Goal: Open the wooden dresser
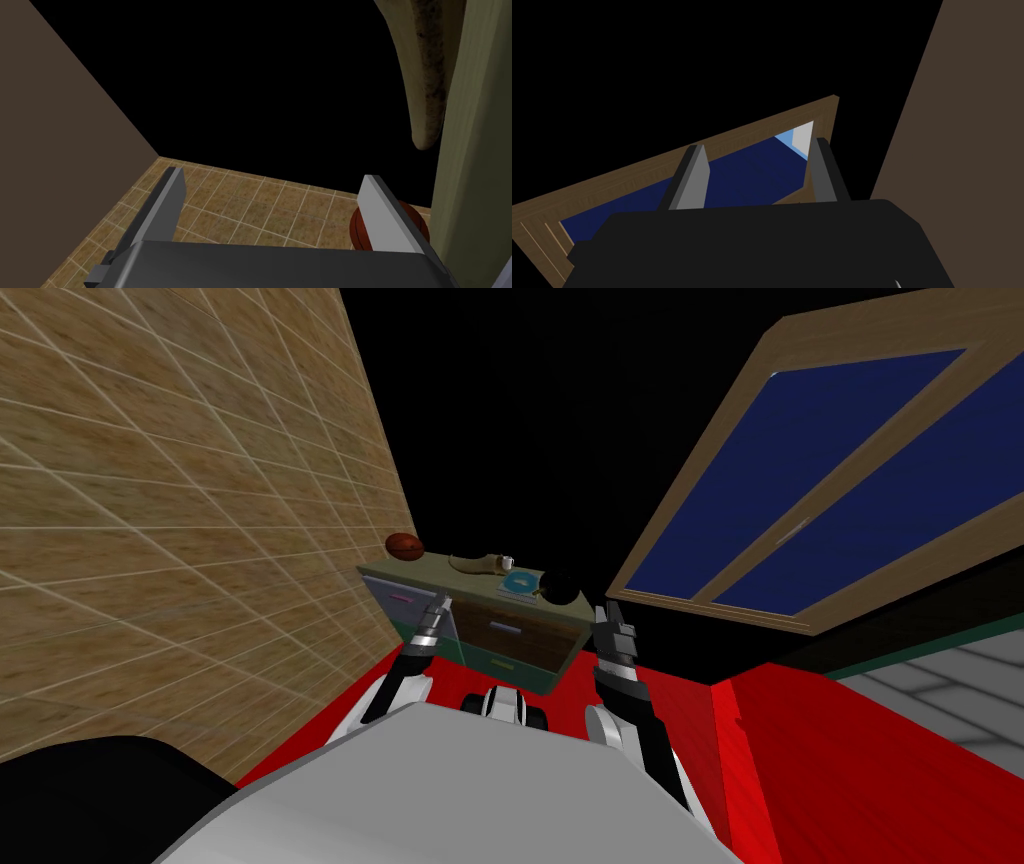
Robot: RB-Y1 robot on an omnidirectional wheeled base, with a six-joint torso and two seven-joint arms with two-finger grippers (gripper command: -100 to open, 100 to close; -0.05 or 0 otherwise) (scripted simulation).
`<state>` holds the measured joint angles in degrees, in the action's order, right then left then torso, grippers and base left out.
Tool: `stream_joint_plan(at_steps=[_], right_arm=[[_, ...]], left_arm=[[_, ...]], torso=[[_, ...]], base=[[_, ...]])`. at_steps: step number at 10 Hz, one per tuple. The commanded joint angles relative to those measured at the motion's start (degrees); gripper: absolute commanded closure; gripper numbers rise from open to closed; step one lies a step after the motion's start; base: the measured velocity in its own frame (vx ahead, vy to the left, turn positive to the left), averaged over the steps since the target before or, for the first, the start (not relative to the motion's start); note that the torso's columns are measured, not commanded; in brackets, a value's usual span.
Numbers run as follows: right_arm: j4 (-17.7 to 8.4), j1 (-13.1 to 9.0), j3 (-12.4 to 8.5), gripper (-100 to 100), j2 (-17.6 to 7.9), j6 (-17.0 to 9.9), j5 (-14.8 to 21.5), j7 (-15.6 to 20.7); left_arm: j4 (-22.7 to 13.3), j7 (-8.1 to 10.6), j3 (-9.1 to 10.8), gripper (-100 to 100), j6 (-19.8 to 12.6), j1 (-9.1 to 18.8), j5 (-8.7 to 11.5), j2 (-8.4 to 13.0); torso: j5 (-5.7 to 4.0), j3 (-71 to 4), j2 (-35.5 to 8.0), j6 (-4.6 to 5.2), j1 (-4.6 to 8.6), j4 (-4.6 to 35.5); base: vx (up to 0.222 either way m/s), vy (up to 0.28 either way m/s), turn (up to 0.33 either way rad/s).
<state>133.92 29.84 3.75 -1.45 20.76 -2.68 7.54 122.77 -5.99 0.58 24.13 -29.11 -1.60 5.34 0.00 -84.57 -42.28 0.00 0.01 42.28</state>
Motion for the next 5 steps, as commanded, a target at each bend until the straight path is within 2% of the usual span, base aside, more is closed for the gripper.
stream_joint_plan(at_steps=[1,2,5], right_arm=[[0.0,0.0,0.0,0,0.0,0.0,0.0,0.0],[0.0,0.0,0.0,0,0.0,0.0,0.0,0.0],[0.0,0.0,0.0,0,0.0,0.0,0.0,0.0]], left_arm=[[-2.41,-0.01,-0.33,-100,-0.6,0.74,-0.22,2.5],[-4.45,-0.05,-0.63,-100,-0.98,1.34,-0.43,3.46],[-8.31,-0.15,-1.23,-100,-1.7,2.48,-0.85,3.65]], torso=[[0.0,0.0,-0.01,0.0,0.0,0.01],[0.0,0.0,-0.01,0.0,0.0,0.01],[0.0,0.0,0.0,0.0,-0.02,0.01]], base=[[-0.003,-0.017,-0.027],[-0.002,-0.026,-0.037],[0.0,-0.022,-0.043]])
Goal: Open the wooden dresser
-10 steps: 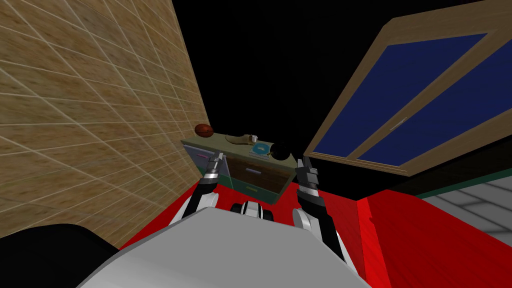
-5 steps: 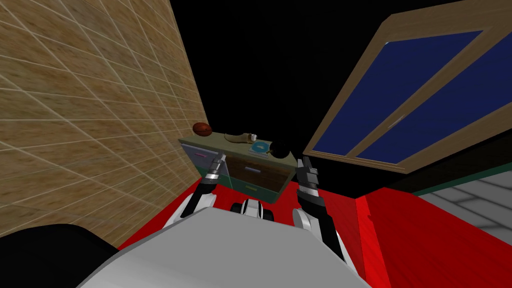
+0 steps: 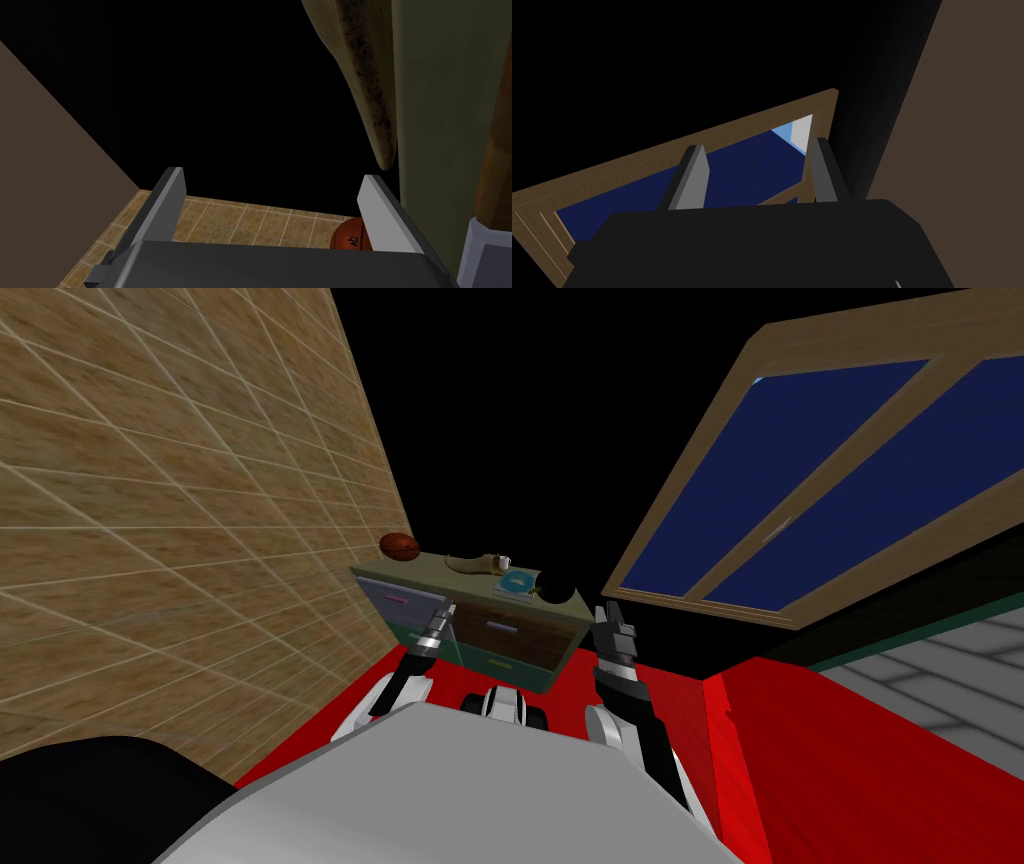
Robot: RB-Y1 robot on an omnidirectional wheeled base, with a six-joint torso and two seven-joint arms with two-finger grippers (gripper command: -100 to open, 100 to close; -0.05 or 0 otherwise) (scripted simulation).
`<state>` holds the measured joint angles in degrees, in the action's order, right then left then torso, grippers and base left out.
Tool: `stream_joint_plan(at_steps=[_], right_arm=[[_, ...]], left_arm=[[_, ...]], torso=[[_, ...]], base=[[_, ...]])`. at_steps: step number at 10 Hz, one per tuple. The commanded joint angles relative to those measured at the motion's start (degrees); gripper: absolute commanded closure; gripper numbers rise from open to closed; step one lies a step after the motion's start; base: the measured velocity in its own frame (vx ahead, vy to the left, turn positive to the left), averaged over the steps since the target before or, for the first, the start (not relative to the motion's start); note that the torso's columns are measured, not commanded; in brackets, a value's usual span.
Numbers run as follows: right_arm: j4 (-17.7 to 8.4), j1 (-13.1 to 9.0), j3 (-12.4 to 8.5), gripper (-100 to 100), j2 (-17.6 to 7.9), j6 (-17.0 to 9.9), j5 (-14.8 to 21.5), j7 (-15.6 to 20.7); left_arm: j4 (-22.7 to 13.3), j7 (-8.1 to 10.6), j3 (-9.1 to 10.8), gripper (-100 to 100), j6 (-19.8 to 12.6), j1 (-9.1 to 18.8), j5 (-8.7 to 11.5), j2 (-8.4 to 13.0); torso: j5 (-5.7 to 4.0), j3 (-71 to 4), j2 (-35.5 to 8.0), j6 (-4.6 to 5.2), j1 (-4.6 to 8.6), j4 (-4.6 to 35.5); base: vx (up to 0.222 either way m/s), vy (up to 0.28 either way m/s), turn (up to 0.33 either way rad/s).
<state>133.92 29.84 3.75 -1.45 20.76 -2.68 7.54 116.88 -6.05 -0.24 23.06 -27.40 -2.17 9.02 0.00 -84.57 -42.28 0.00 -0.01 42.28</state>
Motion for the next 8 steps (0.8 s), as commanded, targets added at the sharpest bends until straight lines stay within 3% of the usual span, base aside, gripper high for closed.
stream_joint_plan(at_steps=[1,4,8], right_arm=[[0.0,0.0,0.0,0,0.0,0.0,0.0,0.0],[0.0,0.0,0.0,0,0.0,0.0,0.0,0.0],[0.0,0.0,0.0,0,0.0,0.0,0.0,0.0]], left_arm=[[-4.18,-0.13,-0.69,-100,-0.97,1.3,-0.47,-0.47],[-8.31,-0.24,-1.34,-100,-1.74,2.53,-0.93,-1.7],[-13.22,-0.36,-2.11,-100,-2.67,4.0,-1.46,-1.22]], torso=[[0.0,0.0,0.0,0.0,0.01,0.0],[-0.01,0.01,-0.02,-0.01,0.01,0.01],[0.0,0.0,0.0,-0.01,0.0,0.0]], base=[[0.002,-0.028,-0.048],[-0.002,-0.03,-0.043],[0.0,-0.021,-0.036]])
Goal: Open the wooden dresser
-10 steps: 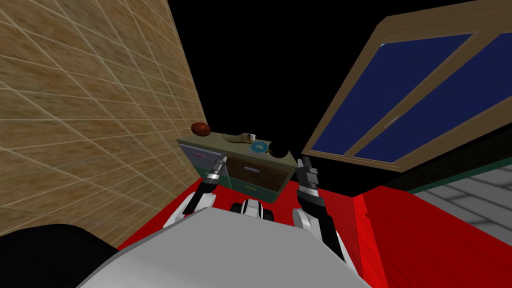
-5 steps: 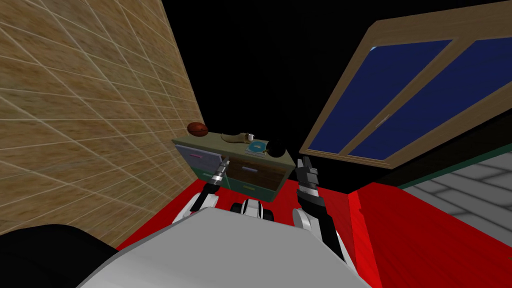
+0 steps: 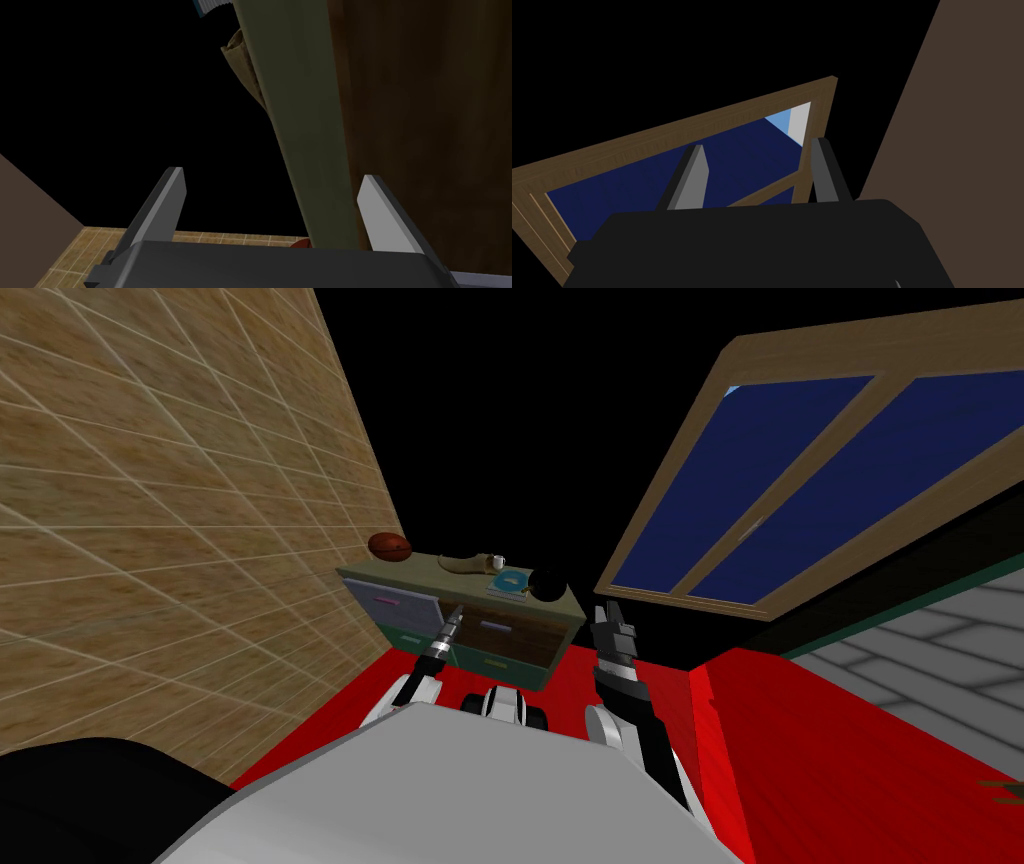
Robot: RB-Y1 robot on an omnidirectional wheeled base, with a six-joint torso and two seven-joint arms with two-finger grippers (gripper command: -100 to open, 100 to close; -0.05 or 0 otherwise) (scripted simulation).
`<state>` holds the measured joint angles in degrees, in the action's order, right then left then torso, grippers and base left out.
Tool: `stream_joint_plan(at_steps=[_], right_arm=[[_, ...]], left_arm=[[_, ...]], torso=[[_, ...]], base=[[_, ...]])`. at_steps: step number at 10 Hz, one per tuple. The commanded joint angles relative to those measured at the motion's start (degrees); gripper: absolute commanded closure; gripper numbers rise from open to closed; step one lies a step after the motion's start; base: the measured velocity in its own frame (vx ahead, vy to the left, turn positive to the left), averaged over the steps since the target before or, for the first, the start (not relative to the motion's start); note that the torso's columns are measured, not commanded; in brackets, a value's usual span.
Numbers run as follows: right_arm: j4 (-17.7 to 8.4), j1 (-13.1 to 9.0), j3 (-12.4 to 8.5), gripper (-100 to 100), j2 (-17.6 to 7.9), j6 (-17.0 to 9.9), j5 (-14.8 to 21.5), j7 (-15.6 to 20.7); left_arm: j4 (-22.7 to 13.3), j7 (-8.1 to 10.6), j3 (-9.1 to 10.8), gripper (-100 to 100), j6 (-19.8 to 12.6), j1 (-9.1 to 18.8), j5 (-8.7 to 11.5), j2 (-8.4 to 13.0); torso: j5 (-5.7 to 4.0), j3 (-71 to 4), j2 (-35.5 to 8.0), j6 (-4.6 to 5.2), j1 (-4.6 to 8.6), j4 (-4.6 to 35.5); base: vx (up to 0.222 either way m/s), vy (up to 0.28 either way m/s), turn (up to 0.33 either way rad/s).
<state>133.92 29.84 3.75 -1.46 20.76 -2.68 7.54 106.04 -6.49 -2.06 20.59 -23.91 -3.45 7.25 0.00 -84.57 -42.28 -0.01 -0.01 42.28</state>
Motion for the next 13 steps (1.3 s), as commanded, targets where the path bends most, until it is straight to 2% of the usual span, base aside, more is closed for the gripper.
stream_joint_plan(at_steps=[1,2,5,8,9,11,12,13], right_arm=[[0.0,0.0,0.0,0,0.0,0.0,0.0,0.0],[0.0,0.0,0.0,0,0.0,0.0,0.0,0.0],[0.0,0.0,0.0,0,0.0,0.0,0.0,0.0],[0.0,0.0,0.0,0,0.0,0.0,0.0,0.0],[0.0,0.0,0.0,0,0.0,0.0,0.0,0.0],[0.0,0.0,0.0,0,0.0,0.0,0.0,0.0],[0.0,0.0,0.0,0,0.0,0.0,0.0,0.0],[0.0,0.0,0.0,0,0.0,0.0,0.0,0.0]], left_arm=[[-3.24,0.05,-0.42,-100,-0.36,0.77,-0.27,0.69],[-4.12,0.03,-0.55,-100,-0.52,1.03,-0.36,0.79],[-9.86,-0.12,-1.47,-100,-1.6,2.74,-1.0,0.32],[-15.3,-0.29,-2.38,-100,-2.62,4.39,-1.64,-2.86],[-15.88,-0.31,-2.48,-100,-2.72,4.56,-1.71,-3.65],[-15.27,-0.43,-2.45,-100,-2.99,4.59,-1.71,-3.33],[-15.26,-0.43,-2.45,100,-2.99,4.58,-1.71,-3.33],[-14.08,-0.34,-2.84,100,-3.26,3.67,-1.75,-3.1]], torso=[[0.0,0.0,0.0,0.0,0.02,0.0],[0.0,0.01,-0.01,0.01,0.01,0.01],[-0.01,0.0,0.0,0.01,0.05,0.0],[-0.01,0.01,-0.01,0.0,0.03,0.0],[0.0,0.01,-0.01,0.0,0.0,0.01],[0.02,0.0,-0.01,-0.01,-0.08,0.0],[0.02,0.01,-0.01,0.0,-0.06,0.0],[0.01,0.01,-0.01,0.0,-0.02,0.0]], base=[[-0.001,-0.021,-0.031],[-0.003,-0.019,-0.024],[0.0,-0.03,-0.059],[-0.001,-0.04,-0.053],[0.001,-0.026,-0.027],[0.0,-0.006,-0.002],[0.0,0.0,0.0],[-0.122,0.0,0.021]])
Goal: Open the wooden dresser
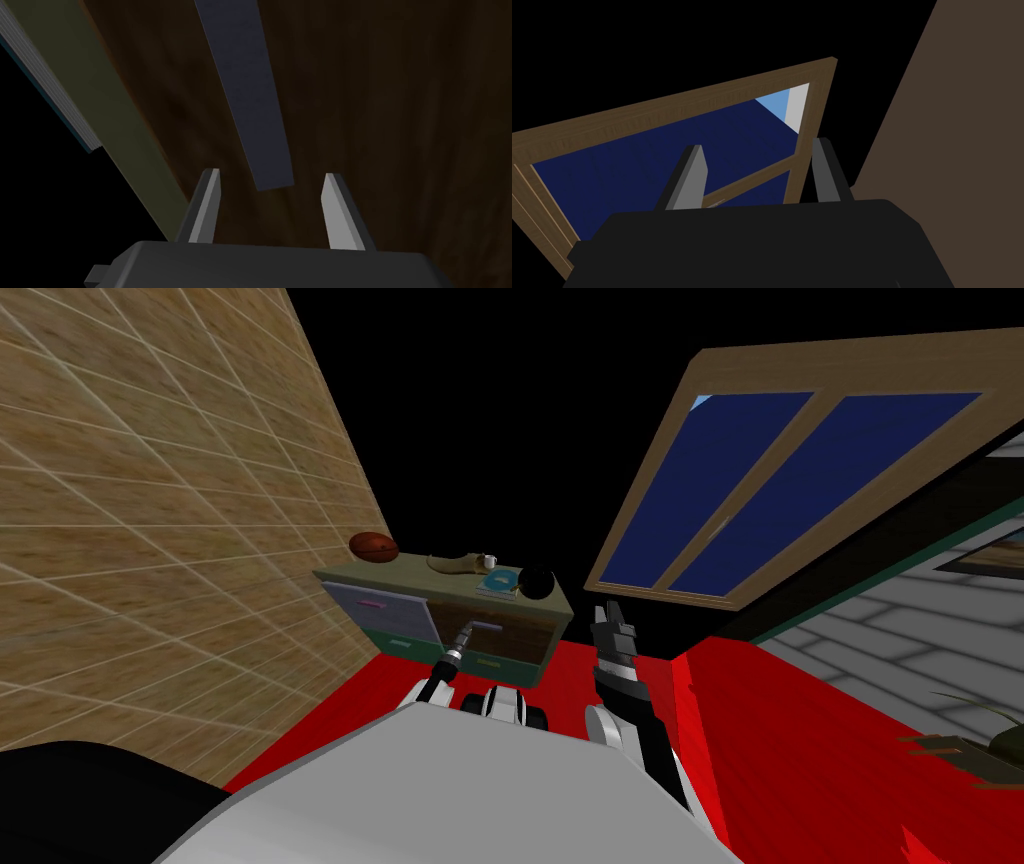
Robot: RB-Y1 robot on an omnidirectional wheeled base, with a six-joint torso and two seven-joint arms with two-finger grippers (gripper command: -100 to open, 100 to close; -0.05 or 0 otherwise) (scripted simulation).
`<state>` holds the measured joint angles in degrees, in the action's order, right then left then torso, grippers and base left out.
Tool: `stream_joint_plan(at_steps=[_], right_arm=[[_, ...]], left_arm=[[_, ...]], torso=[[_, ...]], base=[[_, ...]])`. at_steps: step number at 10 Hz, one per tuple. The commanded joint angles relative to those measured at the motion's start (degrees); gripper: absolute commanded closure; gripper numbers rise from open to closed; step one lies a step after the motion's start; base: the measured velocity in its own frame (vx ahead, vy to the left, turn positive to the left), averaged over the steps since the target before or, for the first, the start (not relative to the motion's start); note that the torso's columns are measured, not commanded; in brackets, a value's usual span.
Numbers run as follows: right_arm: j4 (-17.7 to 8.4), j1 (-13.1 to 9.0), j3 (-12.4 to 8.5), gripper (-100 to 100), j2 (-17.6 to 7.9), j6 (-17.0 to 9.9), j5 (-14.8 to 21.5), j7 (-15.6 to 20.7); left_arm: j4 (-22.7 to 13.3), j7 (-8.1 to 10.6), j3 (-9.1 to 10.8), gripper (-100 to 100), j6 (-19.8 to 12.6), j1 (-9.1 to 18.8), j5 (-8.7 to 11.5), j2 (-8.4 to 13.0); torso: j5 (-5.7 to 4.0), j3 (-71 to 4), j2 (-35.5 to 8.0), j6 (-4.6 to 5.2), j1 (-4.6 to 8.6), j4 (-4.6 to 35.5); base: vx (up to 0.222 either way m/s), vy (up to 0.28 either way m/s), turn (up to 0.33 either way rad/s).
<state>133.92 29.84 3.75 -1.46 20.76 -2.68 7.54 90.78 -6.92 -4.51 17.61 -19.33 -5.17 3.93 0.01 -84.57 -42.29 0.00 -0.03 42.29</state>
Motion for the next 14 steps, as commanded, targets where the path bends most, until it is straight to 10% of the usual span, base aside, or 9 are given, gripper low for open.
stream_joint_plan(at_steps=[1,4,5,13,14], right_arm=[[0.0,-0.02,0.0,0,0.0,0.0,0.0,0.0],[-0.01,-0.03,0.0,0,0.0,-0.01,0.0,0.0],[0.0,-0.01,0.0,0,0.0,0.0,0.0,0.0],[0.0,0.0,0.0,0,0.0,0.0,0.0,0.0],[0.0,0.0,0.0,0,0.0,0.0,0.0,0.0]], left_arm=[[1.48,0.12,-0.49,100,-0.34,-1.14,-0.04,0.29],[2.26,0.2,-0.75,100,-0.52,-1.75,-0.05,0.47],[2.74,0.23,-0.76,-100,-0.83,-1.8,-0.02,2.1],[4.44,0.68,-0.59,-100,-4.97,-0.88,0.48,0.22],[4.44,0.68,-0.59,100,-4.97,-0.87,0.48,0.23]], torso=[[-0.01,0.19,-0.34,-0.01,0.03,0.08],[-0.02,0.06,-0.09,0.0,0.07,0.03],[-0.02,-0.19,0.34,0.01,0.08,-0.08],[-0.01,0.23,-0.36,0.0,0.02,0.1],[-0.01,0.15,-0.23,0.0,0.03,0.07]], base=[[-0.187,0.021,0.018],[-0.164,0.011,0.009],[0.0,0.0,0.0],[0.109,-0.012,-0.013],[0.0,0.0,0.0]])
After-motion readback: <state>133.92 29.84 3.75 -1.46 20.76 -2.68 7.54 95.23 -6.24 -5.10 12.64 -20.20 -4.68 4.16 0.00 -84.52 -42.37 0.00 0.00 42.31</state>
